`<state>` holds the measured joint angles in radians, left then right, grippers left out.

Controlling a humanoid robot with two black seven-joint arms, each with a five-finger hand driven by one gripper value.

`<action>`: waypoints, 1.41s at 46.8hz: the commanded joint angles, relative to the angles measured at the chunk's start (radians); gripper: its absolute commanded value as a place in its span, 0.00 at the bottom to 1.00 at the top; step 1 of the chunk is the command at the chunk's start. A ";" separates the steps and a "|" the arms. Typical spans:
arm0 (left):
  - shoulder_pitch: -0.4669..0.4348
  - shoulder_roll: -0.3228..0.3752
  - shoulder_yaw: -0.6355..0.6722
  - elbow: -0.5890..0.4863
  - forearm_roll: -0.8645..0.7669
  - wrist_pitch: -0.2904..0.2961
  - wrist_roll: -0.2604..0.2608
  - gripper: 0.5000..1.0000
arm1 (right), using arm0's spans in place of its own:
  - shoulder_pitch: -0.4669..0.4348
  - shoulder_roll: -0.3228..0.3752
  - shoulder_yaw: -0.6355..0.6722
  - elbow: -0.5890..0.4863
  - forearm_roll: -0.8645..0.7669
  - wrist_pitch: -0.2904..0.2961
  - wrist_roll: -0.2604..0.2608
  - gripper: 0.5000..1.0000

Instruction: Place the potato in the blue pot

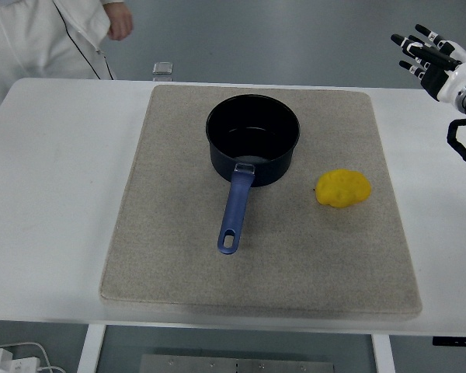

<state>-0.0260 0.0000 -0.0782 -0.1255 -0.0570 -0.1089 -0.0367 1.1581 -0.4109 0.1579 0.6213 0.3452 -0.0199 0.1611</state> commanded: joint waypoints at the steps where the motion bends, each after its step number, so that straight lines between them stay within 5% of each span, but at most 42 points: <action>1: -0.002 0.000 0.000 0.000 0.000 0.000 0.000 1.00 | -0.001 0.001 -0.001 0.000 0.000 0.000 0.000 0.90; 30: 0.008 0.000 -0.005 -0.002 0.000 0.000 -0.006 1.00 | 0.005 -0.006 -0.003 0.026 -0.002 0.001 0.000 0.90; 37: 0.008 0.000 -0.003 0.000 0.000 0.000 -0.006 1.00 | 0.005 -0.016 -0.014 0.100 -0.021 0.002 0.005 0.90; 49: 0.008 0.000 -0.003 0.000 0.000 0.000 -0.008 1.00 | 0.011 -0.160 -0.012 0.345 -0.337 -0.048 0.006 0.89; 66: 0.008 0.000 -0.003 0.000 0.002 0.000 -0.006 1.00 | -0.001 -0.298 -0.028 0.526 -0.692 -0.057 0.012 0.89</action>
<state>-0.0185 0.0000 -0.0813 -0.1257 -0.0567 -0.1089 -0.0431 1.1616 -0.6737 0.1329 1.1122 -0.2786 -0.0777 0.1711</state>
